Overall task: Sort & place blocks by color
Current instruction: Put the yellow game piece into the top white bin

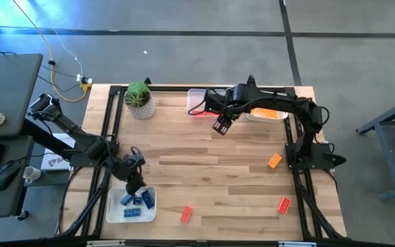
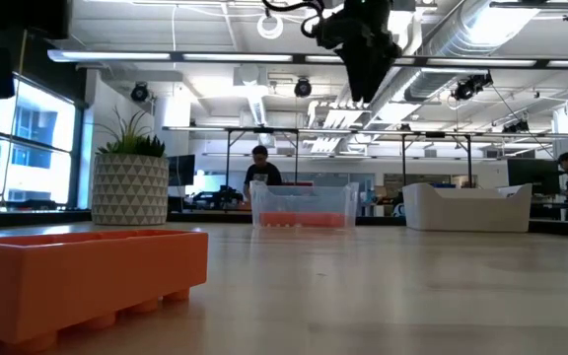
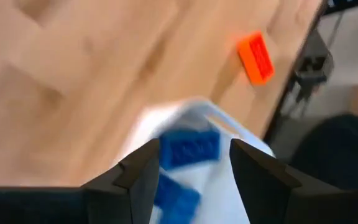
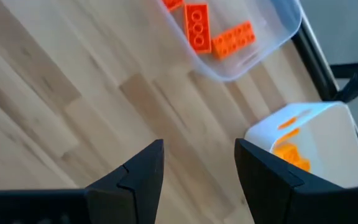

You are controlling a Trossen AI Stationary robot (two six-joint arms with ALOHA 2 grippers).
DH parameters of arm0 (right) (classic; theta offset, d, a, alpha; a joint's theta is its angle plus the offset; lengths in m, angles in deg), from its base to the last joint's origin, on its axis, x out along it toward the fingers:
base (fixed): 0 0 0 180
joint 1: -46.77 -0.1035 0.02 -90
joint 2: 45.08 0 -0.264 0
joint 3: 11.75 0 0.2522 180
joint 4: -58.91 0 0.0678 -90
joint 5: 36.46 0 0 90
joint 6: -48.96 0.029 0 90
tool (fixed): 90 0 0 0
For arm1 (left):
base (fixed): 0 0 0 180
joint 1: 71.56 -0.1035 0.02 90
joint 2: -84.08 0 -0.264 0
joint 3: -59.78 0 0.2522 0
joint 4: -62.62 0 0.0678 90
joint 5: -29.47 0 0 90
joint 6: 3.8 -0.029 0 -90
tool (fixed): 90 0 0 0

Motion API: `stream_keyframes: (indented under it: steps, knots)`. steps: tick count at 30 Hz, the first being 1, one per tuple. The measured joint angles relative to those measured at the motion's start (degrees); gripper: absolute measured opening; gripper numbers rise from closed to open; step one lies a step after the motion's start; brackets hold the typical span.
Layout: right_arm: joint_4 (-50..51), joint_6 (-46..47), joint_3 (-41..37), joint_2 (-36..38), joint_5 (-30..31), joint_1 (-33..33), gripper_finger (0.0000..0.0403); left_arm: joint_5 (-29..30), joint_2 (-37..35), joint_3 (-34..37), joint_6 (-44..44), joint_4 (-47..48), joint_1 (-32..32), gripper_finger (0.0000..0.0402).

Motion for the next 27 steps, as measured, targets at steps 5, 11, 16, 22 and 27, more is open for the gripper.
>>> stream_keyframes:
  steps: [5,11,16,22,27]
  knots:
    - [3.1,3.9,0.0,0.0,0.9,-2.5,0.0181,3.8,-2.8,0.0,-9.3,0.5,-6.0,0.0179]
    - [5.6,9.7,-1.8,0.2,4.3,-6.2,0.0181,8.8,-4.7,0.0,-19.1,-1.0,-13.2,0.0179]
    - [5.5,13.7,-7.3,0.4,1.8,-9.2,0.0181,9.0,-4.9,0.0,-26.2,-0.9,-18.3,0.0179]
    - [5.4,21.7,-15.5,0.3,-1.3,-13.0,0.0181,6.0,-4.9,0.0,-33.5,-0.9,-22.6,0.0179]
    - [5.5,28.9,-22.5,1.0,-5.0,-16.1,0.0181,5.0,-4.9,0.0,-37.4,-0.9,-25.5,0.0179]
